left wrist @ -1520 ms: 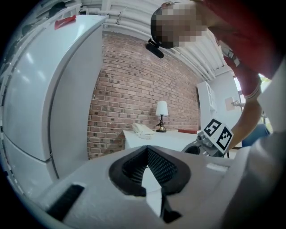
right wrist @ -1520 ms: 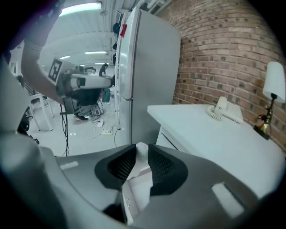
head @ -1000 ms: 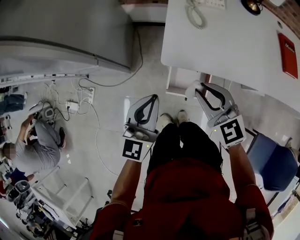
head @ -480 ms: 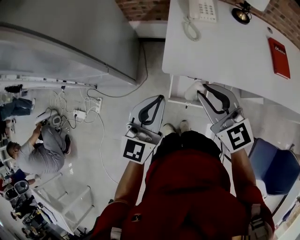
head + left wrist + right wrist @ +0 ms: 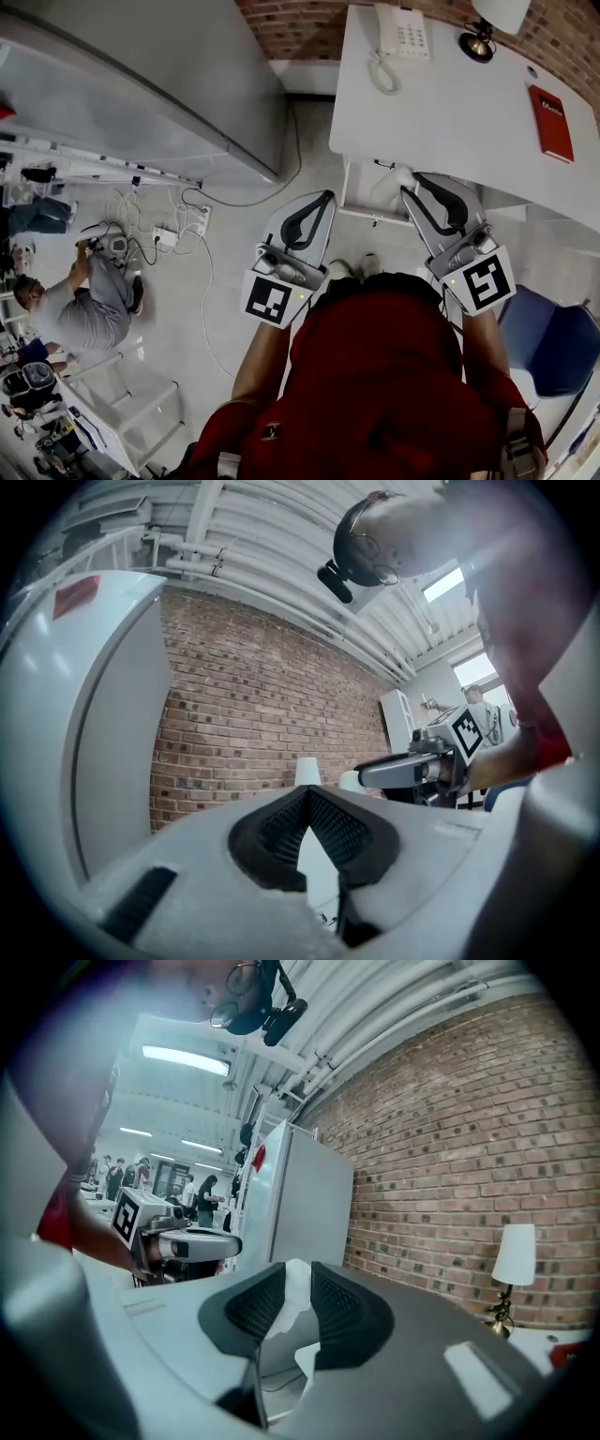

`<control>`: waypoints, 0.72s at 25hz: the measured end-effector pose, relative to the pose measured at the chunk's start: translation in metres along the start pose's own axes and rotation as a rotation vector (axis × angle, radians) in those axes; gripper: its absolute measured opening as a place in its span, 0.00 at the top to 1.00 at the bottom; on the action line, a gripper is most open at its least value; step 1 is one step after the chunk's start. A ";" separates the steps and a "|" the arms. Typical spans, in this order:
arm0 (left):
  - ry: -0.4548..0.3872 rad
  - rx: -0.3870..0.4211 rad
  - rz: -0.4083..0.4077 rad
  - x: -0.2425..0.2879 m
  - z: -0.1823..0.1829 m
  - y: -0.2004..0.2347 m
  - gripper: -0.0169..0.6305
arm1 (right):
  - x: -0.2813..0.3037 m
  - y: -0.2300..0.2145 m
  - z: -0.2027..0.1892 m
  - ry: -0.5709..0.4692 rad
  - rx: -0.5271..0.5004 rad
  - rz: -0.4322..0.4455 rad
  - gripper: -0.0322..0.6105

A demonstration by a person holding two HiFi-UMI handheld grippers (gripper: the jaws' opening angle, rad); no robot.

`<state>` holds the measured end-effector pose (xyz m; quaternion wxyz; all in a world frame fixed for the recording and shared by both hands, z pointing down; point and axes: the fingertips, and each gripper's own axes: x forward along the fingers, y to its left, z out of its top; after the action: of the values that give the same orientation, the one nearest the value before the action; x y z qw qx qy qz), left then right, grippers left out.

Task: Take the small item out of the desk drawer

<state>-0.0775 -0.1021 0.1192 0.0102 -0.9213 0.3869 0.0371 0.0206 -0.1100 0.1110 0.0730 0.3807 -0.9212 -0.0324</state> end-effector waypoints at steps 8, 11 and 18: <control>-0.010 -0.008 -0.003 0.000 0.003 0.000 0.97 | -0.007 0.003 0.007 -0.009 0.009 -0.022 0.80; -0.006 -0.012 0.003 0.000 0.002 0.003 0.97 | -0.011 0.000 0.008 -0.010 0.010 -0.034 0.80; -0.007 -0.009 0.015 -0.004 0.000 0.002 0.97 | -0.019 -0.001 0.000 0.010 -0.012 -0.027 0.80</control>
<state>-0.0817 -0.1012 0.1195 0.0069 -0.9182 0.3938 0.0421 0.0341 -0.0976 0.1088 0.0794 0.3930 -0.9154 -0.0367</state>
